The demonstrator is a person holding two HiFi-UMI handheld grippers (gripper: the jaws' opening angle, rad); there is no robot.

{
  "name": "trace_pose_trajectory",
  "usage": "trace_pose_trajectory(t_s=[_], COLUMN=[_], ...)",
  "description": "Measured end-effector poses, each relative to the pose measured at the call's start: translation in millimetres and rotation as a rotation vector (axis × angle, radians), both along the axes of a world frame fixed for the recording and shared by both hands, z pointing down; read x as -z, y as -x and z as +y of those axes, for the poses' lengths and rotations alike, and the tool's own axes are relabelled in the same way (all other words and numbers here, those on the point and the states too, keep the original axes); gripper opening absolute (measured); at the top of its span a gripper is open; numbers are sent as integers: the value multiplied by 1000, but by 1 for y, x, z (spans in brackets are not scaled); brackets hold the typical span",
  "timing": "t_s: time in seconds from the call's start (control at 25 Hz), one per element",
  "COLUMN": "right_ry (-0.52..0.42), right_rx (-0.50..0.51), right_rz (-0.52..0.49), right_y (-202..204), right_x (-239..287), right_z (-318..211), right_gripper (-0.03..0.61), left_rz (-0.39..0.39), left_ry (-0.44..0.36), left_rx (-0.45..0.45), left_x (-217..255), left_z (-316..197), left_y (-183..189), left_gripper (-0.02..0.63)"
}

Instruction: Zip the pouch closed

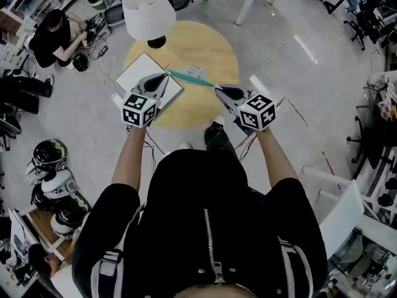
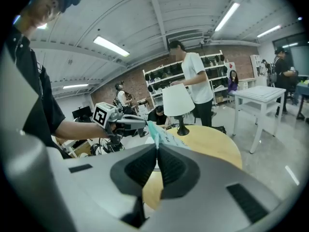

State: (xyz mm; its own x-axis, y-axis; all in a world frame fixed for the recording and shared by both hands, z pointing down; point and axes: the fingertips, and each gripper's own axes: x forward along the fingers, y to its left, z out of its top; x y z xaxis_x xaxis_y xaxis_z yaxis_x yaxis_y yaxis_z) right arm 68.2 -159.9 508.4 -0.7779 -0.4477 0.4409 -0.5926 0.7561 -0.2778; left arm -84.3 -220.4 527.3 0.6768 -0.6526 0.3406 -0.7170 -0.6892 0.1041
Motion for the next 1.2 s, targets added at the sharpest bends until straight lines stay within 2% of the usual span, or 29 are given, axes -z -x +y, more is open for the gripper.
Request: trace_pose_trajectory(t_s=[0.28,0.6,0.8,0.96,1.2], right_ry=[-19,-39,-60,-64,-100], right_rx=[-57,-58,-84,-150,-206], right_rz=[-36,-64,-40,-27,-43], right_y=[2,22,24,17,7], right_x=[16,32,33,30,38], right_z=[-13,-25,-30,-40,-46], right_gripper=[14,15,15,15,15], left_rz=[30,63,83,92,104], left_ry=[18,43,29,5,-35], left_rx=[22,46,62,65,60], left_x=[-2,-8,-2,7,24], left_z=[2,0,3,4,7], left_y=[1,5,9,11,12], left_gripper=[9,40,46,2,2])
